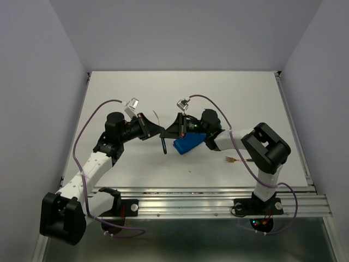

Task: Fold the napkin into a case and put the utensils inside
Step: Pass from the right arm to the left, then move the spoon to the center of the board.

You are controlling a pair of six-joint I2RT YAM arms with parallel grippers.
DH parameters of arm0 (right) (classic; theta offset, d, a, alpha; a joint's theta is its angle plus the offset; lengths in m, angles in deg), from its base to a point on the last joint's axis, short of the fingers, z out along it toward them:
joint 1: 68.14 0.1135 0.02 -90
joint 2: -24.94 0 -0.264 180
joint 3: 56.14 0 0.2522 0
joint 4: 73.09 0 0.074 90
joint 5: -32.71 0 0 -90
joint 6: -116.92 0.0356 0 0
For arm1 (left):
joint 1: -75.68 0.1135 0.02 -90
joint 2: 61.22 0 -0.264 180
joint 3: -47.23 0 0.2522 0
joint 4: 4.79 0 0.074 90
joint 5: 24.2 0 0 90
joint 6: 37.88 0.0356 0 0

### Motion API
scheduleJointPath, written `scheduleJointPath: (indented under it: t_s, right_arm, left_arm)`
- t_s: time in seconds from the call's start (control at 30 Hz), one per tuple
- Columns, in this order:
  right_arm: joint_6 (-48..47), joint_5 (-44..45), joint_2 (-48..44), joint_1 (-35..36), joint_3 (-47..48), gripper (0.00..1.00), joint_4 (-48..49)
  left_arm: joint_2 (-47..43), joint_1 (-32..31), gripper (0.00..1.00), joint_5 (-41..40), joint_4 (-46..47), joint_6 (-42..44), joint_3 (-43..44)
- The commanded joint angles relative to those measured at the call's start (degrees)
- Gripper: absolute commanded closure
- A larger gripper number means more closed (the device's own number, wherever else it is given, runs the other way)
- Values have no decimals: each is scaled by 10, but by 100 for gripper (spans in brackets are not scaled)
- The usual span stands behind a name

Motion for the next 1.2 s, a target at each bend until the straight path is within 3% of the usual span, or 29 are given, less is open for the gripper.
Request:
scheduleJointPath:
  t_s: [0.0,0.03,0.1,0.2,0.33,0.53,0.67,0.8,1.17]
  right_arm:
    - [-47,14,-34,1,-2,80,-56]
    - [-64,23,-44,1,-1,69,-110]
    - [-123,53,-74,1,5,34,-172]
    - [-209,115,-110,1,19,22,-315]
    - [-306,225,-170,1,41,21,-534]
    - [-367,429,-253,1,46,21,-721]
    - [-380,495,-293,1,23,21,-755]
    - [-378,500,-304,1,0,21,-762]
    - [-373,474,-278,1,-14,21,-751]
  left_arm:
    - [-12,8,100,-25,-14,42,23]
    - [-13,9,100,-36,-22,44,27]
    - [-14,13,100,-66,-55,51,41]
    - [-6,15,100,-107,-114,63,72]
    - [21,15,100,-227,-215,69,120]
    - [105,15,100,-379,-350,24,173]
    - [157,15,100,-467,-415,-7,213]
    - [248,9,100,-584,-536,-55,280]
    - [424,-23,100,-642,-640,-132,386]
